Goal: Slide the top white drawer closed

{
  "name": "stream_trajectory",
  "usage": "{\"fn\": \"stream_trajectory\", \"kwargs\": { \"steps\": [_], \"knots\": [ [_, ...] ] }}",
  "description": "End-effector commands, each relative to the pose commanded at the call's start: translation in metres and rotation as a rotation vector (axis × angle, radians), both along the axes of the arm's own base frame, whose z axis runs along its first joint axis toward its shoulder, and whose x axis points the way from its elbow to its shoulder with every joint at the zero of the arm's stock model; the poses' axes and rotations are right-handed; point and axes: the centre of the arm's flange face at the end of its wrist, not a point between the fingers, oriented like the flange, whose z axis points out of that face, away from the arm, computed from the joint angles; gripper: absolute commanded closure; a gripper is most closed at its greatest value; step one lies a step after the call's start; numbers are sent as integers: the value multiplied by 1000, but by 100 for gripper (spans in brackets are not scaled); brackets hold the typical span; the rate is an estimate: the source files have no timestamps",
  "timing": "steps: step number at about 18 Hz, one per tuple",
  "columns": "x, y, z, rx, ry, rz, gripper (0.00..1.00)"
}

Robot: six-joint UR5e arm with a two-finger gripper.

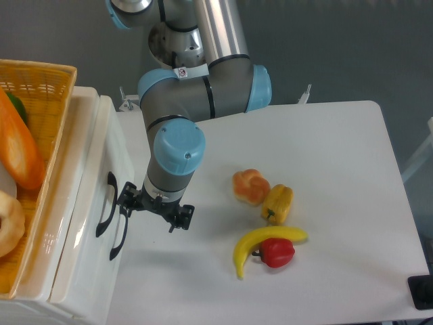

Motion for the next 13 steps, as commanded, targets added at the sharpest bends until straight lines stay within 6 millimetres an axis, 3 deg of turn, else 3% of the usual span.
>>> {"fn": "stream_trajectory", "kwargs": {
  "steps": [8,13],
  "knots": [
    [-10,-2,4,9,8,5,0],
    [-41,-15,13,23,23,48,0]
  ]
}}
